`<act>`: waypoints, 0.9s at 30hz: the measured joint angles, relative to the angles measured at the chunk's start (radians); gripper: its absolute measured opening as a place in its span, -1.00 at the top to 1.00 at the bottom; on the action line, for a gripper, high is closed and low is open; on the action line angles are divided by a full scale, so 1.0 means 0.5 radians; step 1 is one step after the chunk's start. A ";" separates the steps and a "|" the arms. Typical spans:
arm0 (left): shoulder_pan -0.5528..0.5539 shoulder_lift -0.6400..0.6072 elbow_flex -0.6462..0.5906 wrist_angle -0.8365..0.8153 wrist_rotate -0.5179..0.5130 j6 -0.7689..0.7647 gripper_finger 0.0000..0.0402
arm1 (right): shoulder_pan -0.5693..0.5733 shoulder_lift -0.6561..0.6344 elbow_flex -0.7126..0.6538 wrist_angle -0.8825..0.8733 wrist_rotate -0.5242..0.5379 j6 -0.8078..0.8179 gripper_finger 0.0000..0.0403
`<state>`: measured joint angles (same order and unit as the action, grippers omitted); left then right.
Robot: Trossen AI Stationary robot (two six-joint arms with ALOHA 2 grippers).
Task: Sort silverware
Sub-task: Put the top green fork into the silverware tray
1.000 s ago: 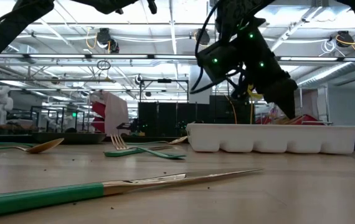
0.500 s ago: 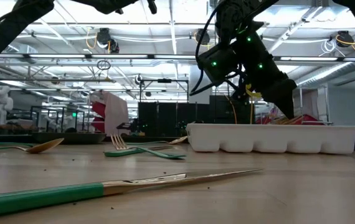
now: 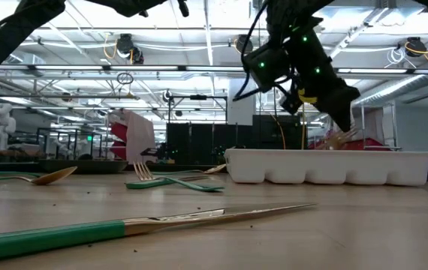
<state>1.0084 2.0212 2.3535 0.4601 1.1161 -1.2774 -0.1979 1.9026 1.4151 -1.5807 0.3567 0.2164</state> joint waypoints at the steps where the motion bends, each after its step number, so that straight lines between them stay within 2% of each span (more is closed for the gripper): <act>1: 0.000 0.000 0.000 0.000 -0.023 0.000 0.39 | -0.001 -0.031 0.000 0.008 0.010 -0.001 1.00; 3: 0.000 0.000 0.000 -0.001 -0.054 0.001 0.39 | 0.004 -0.113 0.000 0.020 0.072 -0.001 1.00; 9: -0.009 0.000 0.000 -0.046 -0.093 0.005 0.39 | -0.021 -0.310 0.001 0.023 0.081 0.061 1.00; 12: -0.056 0.000 0.000 -0.300 -0.077 0.142 0.39 | -0.039 -0.364 0.001 0.019 0.071 0.063 1.00; 14: -0.105 0.000 0.000 -0.638 0.011 0.408 0.39 | -0.047 -0.385 0.001 0.036 0.099 0.084 1.00; 17: -0.182 0.000 0.000 -1.364 0.055 0.987 0.39 | -0.054 -0.391 0.001 0.029 0.105 0.097 1.00; 21: -0.249 0.012 -0.002 -2.206 -0.107 1.763 0.39 | -0.051 -0.386 0.001 0.024 0.075 0.057 1.00; 24: -0.262 0.017 -0.002 -2.503 -0.179 2.048 0.39 | -0.053 -0.354 0.001 0.024 0.070 0.057 1.00; 27: -0.260 0.017 -0.002 -2.553 -0.186 2.093 0.39 | -0.067 -0.315 -0.010 0.023 0.060 0.059 1.00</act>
<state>0.8786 2.0295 2.3524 -0.8164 1.0229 -0.2307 -0.2316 1.7453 1.4102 -1.5692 0.3865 0.2459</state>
